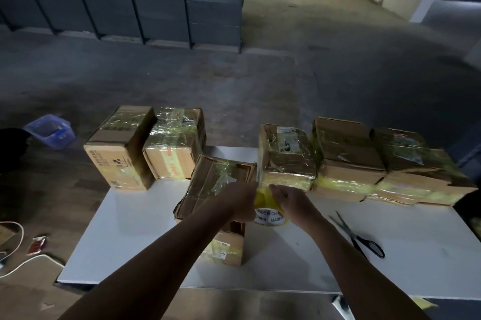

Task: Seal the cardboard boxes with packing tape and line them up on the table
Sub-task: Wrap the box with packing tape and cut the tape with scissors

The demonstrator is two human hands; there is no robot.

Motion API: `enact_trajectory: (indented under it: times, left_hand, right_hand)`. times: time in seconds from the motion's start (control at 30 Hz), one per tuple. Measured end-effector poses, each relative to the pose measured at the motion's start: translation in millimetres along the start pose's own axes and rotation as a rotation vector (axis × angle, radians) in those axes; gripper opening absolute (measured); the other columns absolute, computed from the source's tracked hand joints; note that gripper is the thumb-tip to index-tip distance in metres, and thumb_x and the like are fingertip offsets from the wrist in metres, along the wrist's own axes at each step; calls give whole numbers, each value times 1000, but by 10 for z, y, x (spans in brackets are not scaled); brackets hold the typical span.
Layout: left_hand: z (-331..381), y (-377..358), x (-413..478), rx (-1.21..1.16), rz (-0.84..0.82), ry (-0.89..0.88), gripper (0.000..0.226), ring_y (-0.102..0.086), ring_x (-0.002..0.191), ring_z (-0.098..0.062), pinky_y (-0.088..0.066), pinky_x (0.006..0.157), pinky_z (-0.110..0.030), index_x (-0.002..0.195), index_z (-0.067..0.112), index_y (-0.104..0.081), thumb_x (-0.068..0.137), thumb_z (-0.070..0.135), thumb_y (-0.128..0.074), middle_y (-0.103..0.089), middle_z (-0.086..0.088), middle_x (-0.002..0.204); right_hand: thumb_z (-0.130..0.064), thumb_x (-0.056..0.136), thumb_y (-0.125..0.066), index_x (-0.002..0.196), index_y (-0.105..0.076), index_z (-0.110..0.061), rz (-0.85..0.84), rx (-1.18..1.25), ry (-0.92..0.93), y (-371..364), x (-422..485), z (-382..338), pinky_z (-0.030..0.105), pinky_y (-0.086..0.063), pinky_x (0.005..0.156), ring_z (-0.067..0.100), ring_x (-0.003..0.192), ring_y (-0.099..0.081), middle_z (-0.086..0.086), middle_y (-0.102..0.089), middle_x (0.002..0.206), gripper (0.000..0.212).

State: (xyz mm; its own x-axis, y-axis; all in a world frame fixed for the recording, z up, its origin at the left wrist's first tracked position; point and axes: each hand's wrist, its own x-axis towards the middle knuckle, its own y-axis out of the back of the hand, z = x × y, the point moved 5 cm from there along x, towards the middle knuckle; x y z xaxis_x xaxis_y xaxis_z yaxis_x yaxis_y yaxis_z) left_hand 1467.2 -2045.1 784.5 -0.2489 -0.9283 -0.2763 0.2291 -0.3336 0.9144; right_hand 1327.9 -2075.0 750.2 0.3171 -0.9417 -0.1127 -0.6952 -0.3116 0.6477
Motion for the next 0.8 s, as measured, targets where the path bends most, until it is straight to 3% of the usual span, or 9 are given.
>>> enact_trajectory:
  times: [0.1,0.2,0.27,0.37,0.47,0.63,0.8]
  left_hand:
    - [-10,-6,3,-34,61,23,48,-63,95,-25,-55,80,-35,121,12,-48,78,12,-70,-63,-8,107]
    - [-30,-17,-9,-138,142,40,38,-64,92,-24,-56,78,-34,114,12,-51,79,9,-66,-64,-8,103]
    - [-53,-3,-31,-204,201,22,33,-64,88,-23,-56,70,-30,109,12,-51,80,7,-65,-64,-6,96]
    - [-109,84,-94,-293,289,-3,22,-62,77,-21,-43,55,-20,98,11,-51,82,3,-63,-58,-2,82]
    - [-219,232,-190,-400,383,15,15,-56,73,-21,-38,54,-25,87,12,-51,81,9,-64,-59,-5,79]
    - [-442,194,-346,-712,380,97,12,-50,67,-14,-40,56,-22,79,10,-54,79,7,-65,-55,-1,72]
    - [-702,-48,-545,-1079,378,143,17,-49,58,-8,-41,53,-21,77,8,-51,80,-4,-62,-50,-4,67]
  right_hand:
    - [-42,100,-40,73,-60,-23,-9,13,2,-19,-11,-19,25,-44,58,16,63,-62,1,-61,66,38]
    - [-42,100,-40,78,-63,-16,-7,15,-1,-11,-23,-7,26,-43,58,14,59,-59,1,-59,63,41]
    - [-40,100,-41,69,-56,-15,14,-1,28,1,-19,-47,26,-38,54,12,55,-51,1,-52,60,42]
    - [-37,100,-44,65,-53,-11,44,18,51,26,15,-135,19,-31,49,12,53,-43,4,-48,58,44]
    - [-35,99,-47,66,-56,-6,77,99,56,119,56,-248,24,-34,52,10,52,-44,3,-49,58,45]
    - [-39,97,-49,81,-66,-1,56,126,102,229,87,-538,30,-41,58,18,61,-58,13,-60,66,45]
    - [-41,99,-43,76,-57,4,12,-28,187,65,107,-784,31,-30,52,17,56,-46,11,-50,63,53]
